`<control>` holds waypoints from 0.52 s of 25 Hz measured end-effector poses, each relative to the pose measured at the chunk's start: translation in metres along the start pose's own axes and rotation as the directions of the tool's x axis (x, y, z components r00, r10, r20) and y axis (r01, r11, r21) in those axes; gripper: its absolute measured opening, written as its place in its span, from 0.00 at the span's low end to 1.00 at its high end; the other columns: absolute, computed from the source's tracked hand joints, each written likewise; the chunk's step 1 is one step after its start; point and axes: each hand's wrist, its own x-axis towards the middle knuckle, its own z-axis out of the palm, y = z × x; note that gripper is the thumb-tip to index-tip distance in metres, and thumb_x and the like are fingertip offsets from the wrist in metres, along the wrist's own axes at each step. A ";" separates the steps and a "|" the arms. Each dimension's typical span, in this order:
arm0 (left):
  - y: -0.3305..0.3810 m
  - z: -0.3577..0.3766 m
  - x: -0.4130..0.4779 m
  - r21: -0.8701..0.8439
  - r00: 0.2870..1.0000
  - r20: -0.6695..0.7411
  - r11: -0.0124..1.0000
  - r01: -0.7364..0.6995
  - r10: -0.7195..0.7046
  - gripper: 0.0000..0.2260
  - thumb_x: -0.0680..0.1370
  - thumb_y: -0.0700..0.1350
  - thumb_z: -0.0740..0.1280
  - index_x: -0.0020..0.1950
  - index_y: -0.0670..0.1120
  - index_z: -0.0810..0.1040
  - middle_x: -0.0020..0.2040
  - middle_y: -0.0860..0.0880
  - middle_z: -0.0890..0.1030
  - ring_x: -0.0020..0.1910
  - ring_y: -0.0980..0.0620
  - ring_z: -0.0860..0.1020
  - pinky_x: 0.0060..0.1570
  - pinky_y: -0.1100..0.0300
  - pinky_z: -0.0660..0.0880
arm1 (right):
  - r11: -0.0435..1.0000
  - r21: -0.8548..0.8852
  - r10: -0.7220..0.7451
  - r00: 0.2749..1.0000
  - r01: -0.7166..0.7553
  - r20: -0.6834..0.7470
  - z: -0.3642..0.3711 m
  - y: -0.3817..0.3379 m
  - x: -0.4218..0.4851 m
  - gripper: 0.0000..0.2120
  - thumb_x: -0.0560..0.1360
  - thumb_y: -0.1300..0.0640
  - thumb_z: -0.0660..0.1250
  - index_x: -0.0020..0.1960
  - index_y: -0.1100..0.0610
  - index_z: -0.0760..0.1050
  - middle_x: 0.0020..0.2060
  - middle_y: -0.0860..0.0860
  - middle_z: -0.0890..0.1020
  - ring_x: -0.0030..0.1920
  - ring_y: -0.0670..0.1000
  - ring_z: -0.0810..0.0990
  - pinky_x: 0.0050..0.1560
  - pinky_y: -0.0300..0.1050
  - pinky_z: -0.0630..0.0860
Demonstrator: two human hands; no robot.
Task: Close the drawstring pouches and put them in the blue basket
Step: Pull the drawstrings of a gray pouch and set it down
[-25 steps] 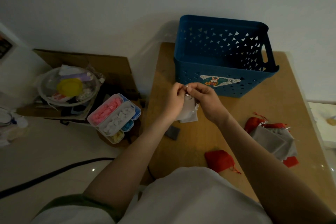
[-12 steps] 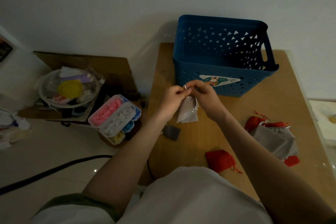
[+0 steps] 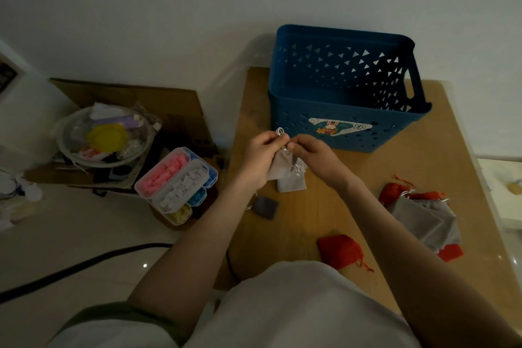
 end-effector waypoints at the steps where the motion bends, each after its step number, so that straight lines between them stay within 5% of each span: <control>1: 0.000 0.000 -0.001 -0.111 1.000 0.025 0.994 0.017 -0.014 0.05 0.79 0.41 0.64 0.48 0.42 0.78 0.43 0.45 0.80 0.44 0.50 0.80 0.47 0.56 0.78 | 0.998 -0.053 -0.016 1.000 0.016 0.003 -0.001 -0.002 0.000 0.08 0.80 0.56 0.61 0.44 0.53 0.75 0.43 0.54 0.77 0.44 0.49 0.75 0.46 0.42 0.71; 4: 0.003 -0.003 -0.003 -0.262 0.997 0.064 0.964 0.055 -0.040 0.06 0.80 0.41 0.62 0.46 0.41 0.77 0.40 0.46 0.79 0.40 0.53 0.79 0.42 0.60 0.79 | 0.983 -0.181 -0.034 0.999 0.041 0.043 -0.004 -0.007 0.002 0.08 0.80 0.54 0.61 0.45 0.53 0.77 0.43 0.53 0.78 0.45 0.51 0.76 0.47 0.45 0.71; 9: 0.008 -0.006 -0.004 -0.005 0.998 -0.020 0.998 0.058 -0.058 0.06 0.80 0.42 0.63 0.46 0.44 0.79 0.40 0.49 0.80 0.39 0.55 0.79 0.37 0.64 0.77 | 0.955 -0.296 0.061 0.987 -0.014 0.148 -0.014 -0.005 0.000 0.06 0.79 0.58 0.62 0.48 0.54 0.78 0.40 0.45 0.78 0.42 0.42 0.75 0.45 0.38 0.70; 13: 0.007 -0.008 -0.004 0.149 1.000 -0.014 0.989 -0.001 0.004 0.07 0.80 0.44 0.63 0.46 0.45 0.80 0.38 0.52 0.79 0.34 0.61 0.78 0.32 0.70 0.73 | 0.958 -0.277 0.090 0.996 -0.081 0.019 -0.016 0.001 -0.003 0.07 0.79 0.55 0.64 0.44 0.55 0.77 0.38 0.48 0.78 0.41 0.47 0.75 0.42 0.40 0.69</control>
